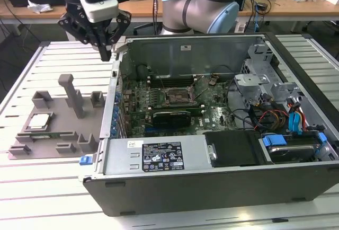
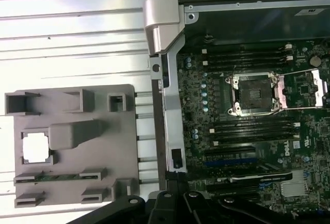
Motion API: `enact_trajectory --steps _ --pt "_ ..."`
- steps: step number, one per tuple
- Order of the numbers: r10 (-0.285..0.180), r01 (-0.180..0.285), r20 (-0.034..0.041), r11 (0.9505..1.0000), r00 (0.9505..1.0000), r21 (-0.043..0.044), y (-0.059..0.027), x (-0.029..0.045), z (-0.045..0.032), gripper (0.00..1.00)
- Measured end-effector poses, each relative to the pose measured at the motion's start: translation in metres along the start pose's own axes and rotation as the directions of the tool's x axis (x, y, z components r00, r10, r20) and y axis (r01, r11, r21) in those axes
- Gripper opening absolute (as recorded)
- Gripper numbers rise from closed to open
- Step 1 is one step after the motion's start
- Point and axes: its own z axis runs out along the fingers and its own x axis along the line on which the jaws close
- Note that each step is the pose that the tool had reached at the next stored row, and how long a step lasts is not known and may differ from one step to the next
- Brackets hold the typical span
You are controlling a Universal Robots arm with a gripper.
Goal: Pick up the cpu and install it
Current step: 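Reach for the cpu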
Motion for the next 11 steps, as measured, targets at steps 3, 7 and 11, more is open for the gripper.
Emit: enact_trajectory --steps 3,7,11 --pt "0.000 0.000 0.0000 1.0000 1.0000 0.0000 -0.0007 0.0085 -0.0002 0.11" --pt "0.000 0.000 0.0001 1.0000 1.0000 0.0000 -0.0014 0.0190 -0.0005 0.11" --pt "0.000 0.000 0.0001 1.0000 1.0000 0.0000 -0.0023 0.0307 -0.0008 0.11"
